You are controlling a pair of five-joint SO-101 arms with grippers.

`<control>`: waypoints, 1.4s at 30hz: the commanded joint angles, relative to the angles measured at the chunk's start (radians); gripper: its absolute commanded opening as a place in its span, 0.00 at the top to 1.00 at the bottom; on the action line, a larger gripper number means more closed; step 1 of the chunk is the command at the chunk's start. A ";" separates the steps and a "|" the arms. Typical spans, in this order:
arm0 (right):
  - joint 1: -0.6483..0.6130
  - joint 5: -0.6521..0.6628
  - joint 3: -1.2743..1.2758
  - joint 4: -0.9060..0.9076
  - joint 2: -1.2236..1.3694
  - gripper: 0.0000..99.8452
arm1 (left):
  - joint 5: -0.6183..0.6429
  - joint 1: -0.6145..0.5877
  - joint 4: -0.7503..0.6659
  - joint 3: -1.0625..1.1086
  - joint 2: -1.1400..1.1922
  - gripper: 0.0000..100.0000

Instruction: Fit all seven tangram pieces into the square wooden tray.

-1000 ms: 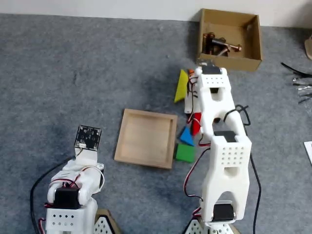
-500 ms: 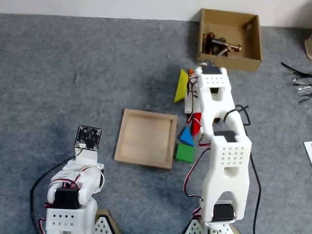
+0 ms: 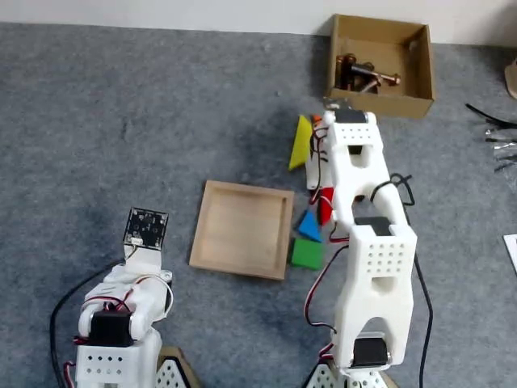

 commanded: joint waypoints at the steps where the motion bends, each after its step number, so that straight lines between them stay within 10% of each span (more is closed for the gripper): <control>1: -0.007 0.011 -0.010 0.008 -0.025 0.70 | -0.009 -0.010 0.003 0.019 -0.005 0.99; 42: -0.035 0.052 -0.058 0.012 -0.013 0.71 | -0.009 -0.010 0.003 0.019 -0.005 0.99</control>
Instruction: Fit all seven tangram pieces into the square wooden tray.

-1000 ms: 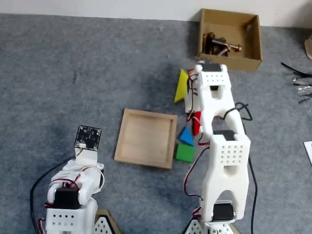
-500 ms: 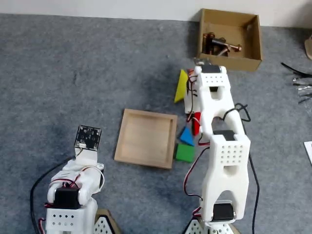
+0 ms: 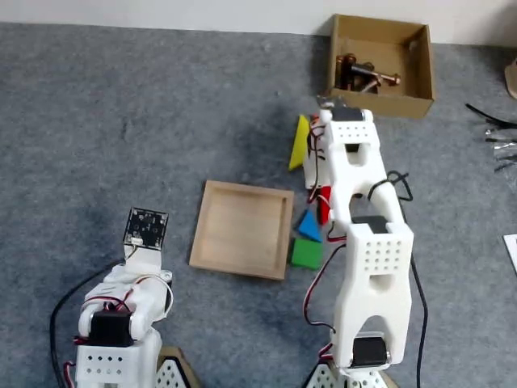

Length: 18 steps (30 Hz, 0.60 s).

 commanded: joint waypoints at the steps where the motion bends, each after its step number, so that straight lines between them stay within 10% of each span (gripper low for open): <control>1: -0.021 0.014 -0.007 -0.019 -0.021 0.73 | -0.009 -0.010 0.003 0.019 -0.005 0.99; 18: -0.021 0.006 -0.007 -0.018 -0.021 0.78 | -0.009 -0.010 0.003 0.019 -0.005 0.99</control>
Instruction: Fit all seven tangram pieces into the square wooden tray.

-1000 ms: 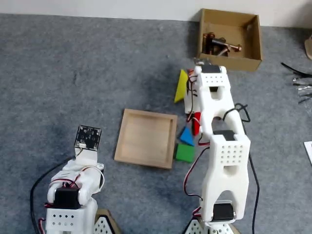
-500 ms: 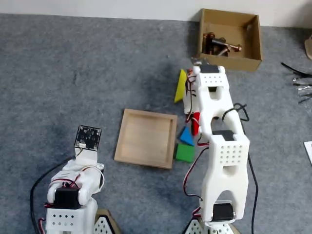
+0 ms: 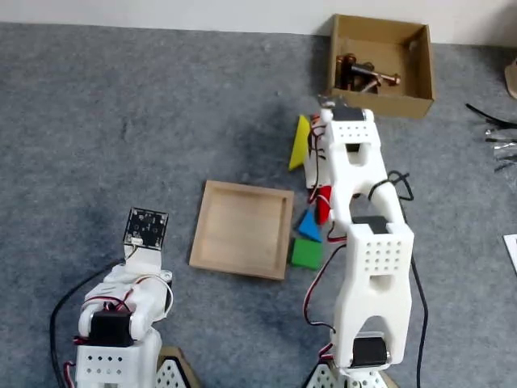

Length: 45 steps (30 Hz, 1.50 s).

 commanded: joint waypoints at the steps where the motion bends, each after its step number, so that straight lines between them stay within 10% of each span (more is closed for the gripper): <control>1: -0.019 0.006 -0.007 -0.018 -0.019 0.78 | -0.009 -0.010 0.003 0.019 -0.005 0.99; 45: -0.021 0.011 -0.045 0.058 -0.030 0.95 | -0.009 -0.010 0.003 0.019 -0.005 0.99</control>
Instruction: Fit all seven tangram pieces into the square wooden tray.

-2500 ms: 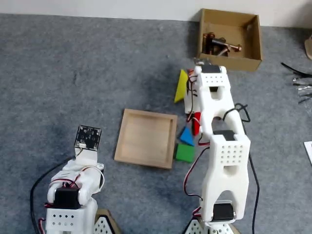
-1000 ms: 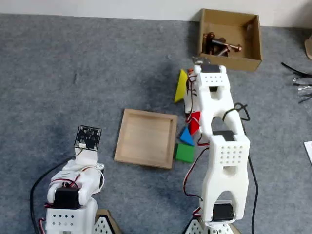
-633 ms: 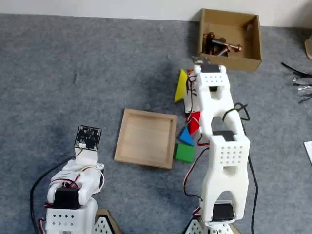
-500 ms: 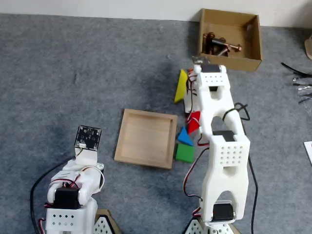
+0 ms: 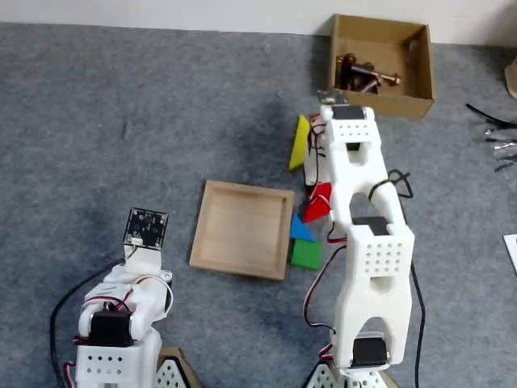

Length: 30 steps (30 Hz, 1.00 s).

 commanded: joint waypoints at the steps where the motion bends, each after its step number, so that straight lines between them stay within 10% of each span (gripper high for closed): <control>1: -0.019 0.011 -0.067 0.082 -0.024 0.95 | -0.009 -0.010 0.003 0.019 -0.005 0.99; 16: -0.015 0.258 -0.252 0.318 -0.019 0.78 | -0.009 -0.010 0.003 0.019 -0.005 0.99; 30: -0.065 -0.269 -0.180 0.321 -0.030 0.78 | -0.009 -0.010 0.003 0.019 -0.005 0.99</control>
